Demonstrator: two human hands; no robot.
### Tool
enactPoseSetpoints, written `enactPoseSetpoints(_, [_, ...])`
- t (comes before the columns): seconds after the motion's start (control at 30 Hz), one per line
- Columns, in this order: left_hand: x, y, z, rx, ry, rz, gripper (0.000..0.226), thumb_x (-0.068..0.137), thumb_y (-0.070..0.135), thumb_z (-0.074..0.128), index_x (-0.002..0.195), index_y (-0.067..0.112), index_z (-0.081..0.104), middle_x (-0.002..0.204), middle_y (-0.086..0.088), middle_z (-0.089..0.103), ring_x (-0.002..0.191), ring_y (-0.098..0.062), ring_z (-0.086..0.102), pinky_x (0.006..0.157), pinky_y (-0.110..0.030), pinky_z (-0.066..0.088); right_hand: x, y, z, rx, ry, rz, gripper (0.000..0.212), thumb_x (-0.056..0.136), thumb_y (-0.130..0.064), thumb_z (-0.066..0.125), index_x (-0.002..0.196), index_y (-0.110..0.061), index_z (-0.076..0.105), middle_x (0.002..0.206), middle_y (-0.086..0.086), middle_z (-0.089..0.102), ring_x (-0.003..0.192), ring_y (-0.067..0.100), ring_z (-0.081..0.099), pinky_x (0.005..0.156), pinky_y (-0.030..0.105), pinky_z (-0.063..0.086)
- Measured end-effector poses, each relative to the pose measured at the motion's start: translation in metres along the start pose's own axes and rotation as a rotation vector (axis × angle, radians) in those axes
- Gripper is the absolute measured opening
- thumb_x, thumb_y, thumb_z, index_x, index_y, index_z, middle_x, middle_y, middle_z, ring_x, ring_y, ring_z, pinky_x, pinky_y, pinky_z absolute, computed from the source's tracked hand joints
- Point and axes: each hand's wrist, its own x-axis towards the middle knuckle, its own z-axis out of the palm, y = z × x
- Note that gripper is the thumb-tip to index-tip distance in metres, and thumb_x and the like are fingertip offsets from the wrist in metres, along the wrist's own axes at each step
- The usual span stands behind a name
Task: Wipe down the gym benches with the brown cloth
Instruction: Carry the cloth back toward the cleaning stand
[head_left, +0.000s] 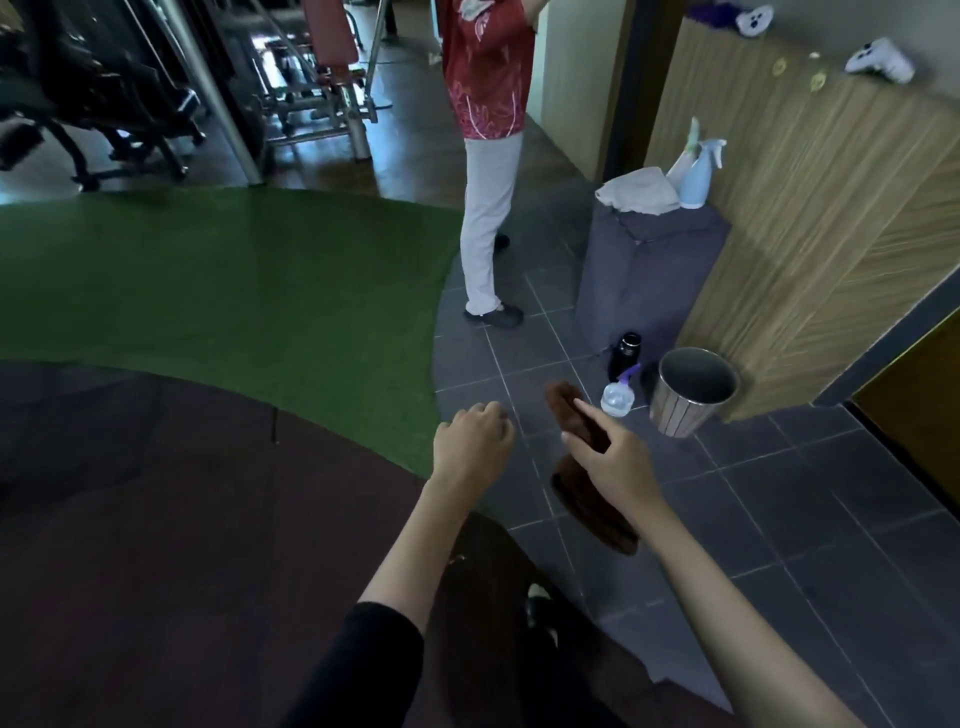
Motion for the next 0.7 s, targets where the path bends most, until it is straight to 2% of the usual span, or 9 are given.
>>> enactPoseSetpoints(0.13, [0.095, 0.001, -0.002, -0.007, -0.013, 0.027, 0.03, 0.094, 0.029, 0.037, 0.106, 0.014, 0.06, 0.108, -0.003, 0.062, 0.097, -0.024, 0.059, 0.081, -0.036, 0.039, 0.094, -0.004, -0.003, -0.021, 0.015, -0.02, 0.048, 0.089, -0.024, 0.065, 0.135, -0.021, 0.053, 0.136, -0.002, 0.055, 0.126, 0.012, 0.047, 0.099, 0.018, 0.033])
enactPoseSetpoints(0.3, [0.211, 0.014, -0.011, -0.025, 0.032, 0.042, 0.027, 0.094, 0.028, 0.038, 0.102, 0.013, 0.06, 0.107, -0.005, 0.061, 0.097, -0.026, 0.058, 0.079, -0.037, 0.039, 0.205, -0.013, -0.012, -0.032, 0.067, 0.008, 0.048, 0.089, -0.023, 0.064, 0.136, -0.021, 0.052, 0.136, -0.002, 0.055, 0.125, 0.011, 0.047, 0.091, 0.008, 0.028])
enactPoseSetpoints(0.43, [0.294, 0.021, -0.011, -0.033, 0.027, 0.07, 0.027, 0.093, 0.028, 0.039, 0.105, 0.015, 0.06, 0.106, -0.004, 0.061, 0.098, -0.025, 0.058, 0.079, -0.036, 0.04, 0.283, -0.018, -0.012, -0.023, 0.108, 0.031, 0.048, 0.088, -0.021, 0.064, 0.135, -0.019, 0.054, 0.135, 0.001, 0.056, 0.124, 0.01, 0.048, 0.099, 0.015, 0.032])
enactPoseSetpoints(0.7, [0.458, 0.031, -0.001, -0.012, -0.012, 0.208, 0.026, 0.094, 0.028, 0.039, 0.102, 0.014, 0.06, 0.105, -0.004, 0.061, 0.098, -0.026, 0.057, 0.077, -0.037, 0.038, 0.424, -0.012, -0.001, -0.037, 0.214, 0.11, 0.049, 0.086, -0.023, 0.066, 0.133, -0.021, 0.055, 0.131, 0.001, 0.059, 0.122, 0.015, 0.052, 0.1, 0.021, 0.036])
